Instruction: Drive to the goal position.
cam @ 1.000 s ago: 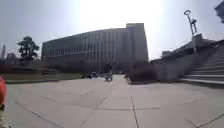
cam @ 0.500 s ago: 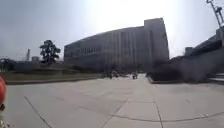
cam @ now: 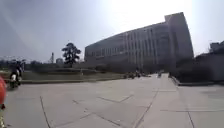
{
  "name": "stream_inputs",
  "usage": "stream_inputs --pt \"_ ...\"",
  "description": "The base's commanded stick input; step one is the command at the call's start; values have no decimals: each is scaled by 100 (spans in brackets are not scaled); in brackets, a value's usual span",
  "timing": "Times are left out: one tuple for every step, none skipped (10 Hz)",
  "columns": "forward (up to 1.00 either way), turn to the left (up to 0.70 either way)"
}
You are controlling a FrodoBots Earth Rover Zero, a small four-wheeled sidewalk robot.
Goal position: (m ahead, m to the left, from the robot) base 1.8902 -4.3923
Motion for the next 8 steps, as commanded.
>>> stream_inputs --pt "70 -1" --pt "70 -21" --pt "70 -36" --pt "70 -36" --pt "70 -14" --pt "70 -1" --pt "70 -1" --pt "70 -1"
